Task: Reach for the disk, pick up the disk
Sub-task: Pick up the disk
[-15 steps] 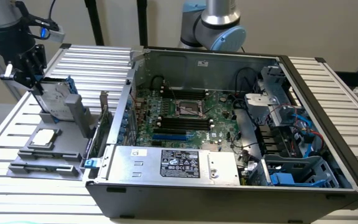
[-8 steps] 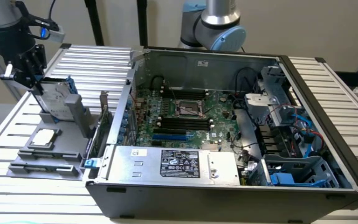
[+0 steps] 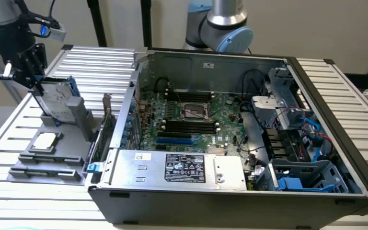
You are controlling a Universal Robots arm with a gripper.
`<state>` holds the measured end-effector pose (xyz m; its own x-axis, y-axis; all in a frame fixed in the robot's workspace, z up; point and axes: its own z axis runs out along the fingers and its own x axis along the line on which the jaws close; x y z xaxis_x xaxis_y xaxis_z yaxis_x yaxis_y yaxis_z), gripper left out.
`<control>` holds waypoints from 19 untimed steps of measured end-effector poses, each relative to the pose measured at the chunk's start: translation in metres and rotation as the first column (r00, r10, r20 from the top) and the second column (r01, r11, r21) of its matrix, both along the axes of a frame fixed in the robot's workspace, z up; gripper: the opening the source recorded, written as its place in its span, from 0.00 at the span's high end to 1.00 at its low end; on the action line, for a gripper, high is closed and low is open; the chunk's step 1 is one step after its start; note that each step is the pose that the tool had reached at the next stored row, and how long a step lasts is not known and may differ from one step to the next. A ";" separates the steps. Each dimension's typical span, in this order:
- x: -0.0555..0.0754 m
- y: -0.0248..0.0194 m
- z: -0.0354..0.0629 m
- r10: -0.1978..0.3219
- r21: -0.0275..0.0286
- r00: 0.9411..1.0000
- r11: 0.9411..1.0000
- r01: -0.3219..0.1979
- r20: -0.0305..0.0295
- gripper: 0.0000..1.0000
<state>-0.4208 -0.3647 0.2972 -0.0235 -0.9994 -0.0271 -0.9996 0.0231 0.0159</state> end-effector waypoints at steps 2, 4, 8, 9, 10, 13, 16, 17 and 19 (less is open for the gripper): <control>0.001 0.0000 0.0087 0.000 0.000 1.000 1.000 0.000 0.000 0.67; 0.003 0.0000 0.0178 0.000 0.001 1.000 1.000 0.000 0.000 0.67; 0.009 -0.0002 0.0362 0.000 0.001 1.000 1.000 0.000 0.000 0.67; 0.011 -0.0002 0.0407 0.000 0.001 1.000 1.000 0.000 0.000 0.67; 0.012 -0.0003 0.0452 0.000 0.001 1.000 1.000 0.000 0.000 0.67; 0.018 -0.0007 0.0586 0.000 0.001 1.000 1.000 0.000 0.000 0.67; 0.024 -0.0015 0.0727 0.001 0.000 1.000 1.000 -0.001 0.000 0.67; 0.026 -0.0018 0.0771 0.001 0.001 1.000 1.000 -0.001 0.000 0.67; 0.033 -0.0028 0.0861 0.002 0.001 1.000 1.000 -0.002 0.000 0.67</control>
<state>-0.3882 -0.3675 0.3833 -0.0213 -0.9994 -0.0279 -0.9997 0.0209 0.0162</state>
